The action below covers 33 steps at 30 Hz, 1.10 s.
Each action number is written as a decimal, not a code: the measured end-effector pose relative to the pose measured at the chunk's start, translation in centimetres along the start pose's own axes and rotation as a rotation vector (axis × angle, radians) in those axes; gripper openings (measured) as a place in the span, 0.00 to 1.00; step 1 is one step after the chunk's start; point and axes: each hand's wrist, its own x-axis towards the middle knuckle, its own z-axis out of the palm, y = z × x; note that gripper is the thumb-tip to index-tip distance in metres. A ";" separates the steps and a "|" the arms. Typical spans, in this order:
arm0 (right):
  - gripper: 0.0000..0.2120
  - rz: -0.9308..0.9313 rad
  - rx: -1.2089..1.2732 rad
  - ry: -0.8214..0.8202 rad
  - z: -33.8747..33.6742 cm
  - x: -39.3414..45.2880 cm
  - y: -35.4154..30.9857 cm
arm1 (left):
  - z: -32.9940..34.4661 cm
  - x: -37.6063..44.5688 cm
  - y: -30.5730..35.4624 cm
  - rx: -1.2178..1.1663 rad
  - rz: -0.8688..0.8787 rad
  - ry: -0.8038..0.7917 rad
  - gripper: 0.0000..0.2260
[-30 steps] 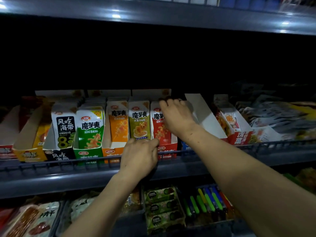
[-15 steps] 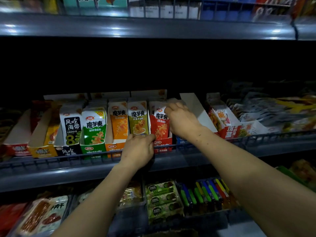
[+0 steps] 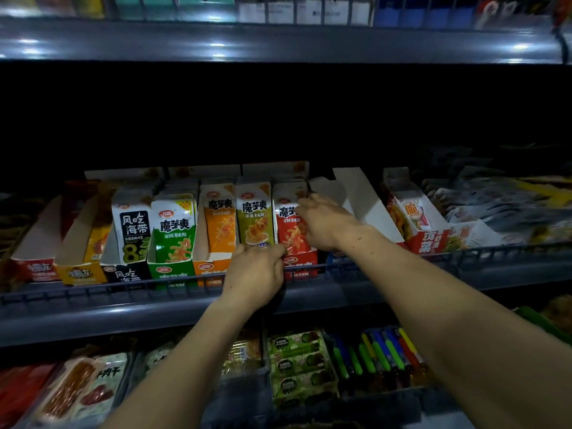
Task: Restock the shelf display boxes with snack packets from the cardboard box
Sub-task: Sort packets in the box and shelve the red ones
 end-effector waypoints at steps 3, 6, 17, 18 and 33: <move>0.23 0.020 0.122 0.159 0.1 -1.1 0.0 | 0.0 0.1 -0.1 0.003 -0.007 -0.041 0.07; 0.15 0.010 0.268 0.314 -0.9 -3.7 -0.4 | -0.8 0.2 -0.4 -0.148 -0.043 -0.105 0.13; 0.03 0.088 0.777 0.056 6.3 -16.6 -5.6 | -1.2 -12.0 0.9 -0.410 -0.051 -0.112 0.10; 0.03 0.093 0.788 0.005 7.8 -17.7 -6.1 | -0.3 -13.4 0.7 -0.417 -0.073 -0.184 0.09; 0.02 0.522 0.752 -0.710 33.7 -31.0 -8.4 | 11.6 -30.9 -1.4 -0.638 -0.734 -0.773 0.19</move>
